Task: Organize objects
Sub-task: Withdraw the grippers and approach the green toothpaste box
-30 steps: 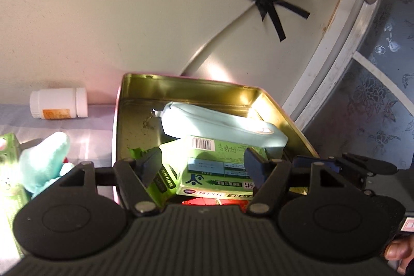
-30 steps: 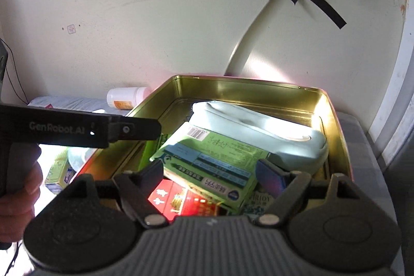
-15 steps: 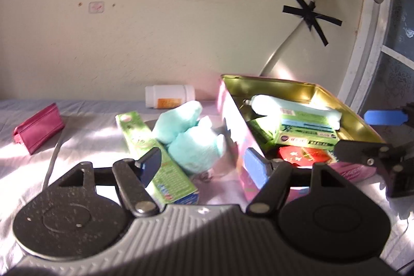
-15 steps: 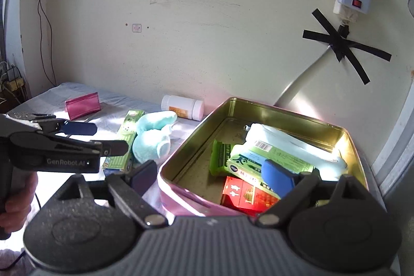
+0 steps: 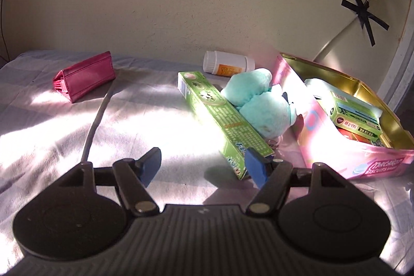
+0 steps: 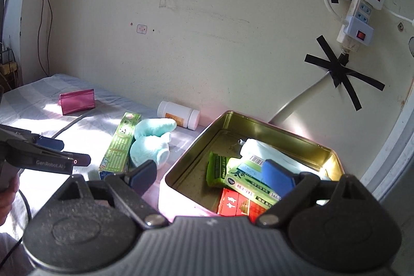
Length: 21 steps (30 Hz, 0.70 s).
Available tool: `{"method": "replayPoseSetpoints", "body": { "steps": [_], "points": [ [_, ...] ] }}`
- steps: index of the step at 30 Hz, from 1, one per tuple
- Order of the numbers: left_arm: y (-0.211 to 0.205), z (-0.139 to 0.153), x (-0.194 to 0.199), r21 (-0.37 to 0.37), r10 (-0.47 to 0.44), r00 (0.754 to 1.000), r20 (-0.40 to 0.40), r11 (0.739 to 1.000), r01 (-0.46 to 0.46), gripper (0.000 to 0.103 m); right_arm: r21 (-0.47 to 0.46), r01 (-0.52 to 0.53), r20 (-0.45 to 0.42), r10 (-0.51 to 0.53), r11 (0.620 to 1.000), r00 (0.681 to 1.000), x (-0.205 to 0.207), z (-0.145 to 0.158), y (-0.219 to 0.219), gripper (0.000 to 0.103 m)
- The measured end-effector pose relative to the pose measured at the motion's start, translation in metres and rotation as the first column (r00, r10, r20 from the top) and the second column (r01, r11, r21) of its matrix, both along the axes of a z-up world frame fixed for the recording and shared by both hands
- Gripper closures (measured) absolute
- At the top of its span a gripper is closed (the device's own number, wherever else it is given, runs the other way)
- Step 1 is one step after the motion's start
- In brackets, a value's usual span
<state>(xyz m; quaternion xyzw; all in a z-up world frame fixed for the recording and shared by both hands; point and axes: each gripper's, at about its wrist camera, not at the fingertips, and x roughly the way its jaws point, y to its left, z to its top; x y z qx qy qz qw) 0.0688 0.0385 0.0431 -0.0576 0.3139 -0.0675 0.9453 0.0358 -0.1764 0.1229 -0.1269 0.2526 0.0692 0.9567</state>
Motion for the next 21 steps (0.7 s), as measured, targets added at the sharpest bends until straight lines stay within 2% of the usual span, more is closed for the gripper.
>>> {"method": "replayPoseSetpoints", "body": {
  "steps": [12,21],
  "points": [
    [0.012,-0.007,0.008,-0.001,0.019,1.0,-0.018,1.0,-0.019,0.03,-0.024,0.002,-0.013,-0.002,1.0,1.0,0.01,-0.004,0.004,0.011],
    [0.038,-0.015,0.018,-0.001,0.068,0.997,-0.03,0.998,-0.068,0.03,-0.06,-0.015,-0.032,0.013,0.998,0.999,0.023,-0.007,0.02,0.011]
  ]
}}
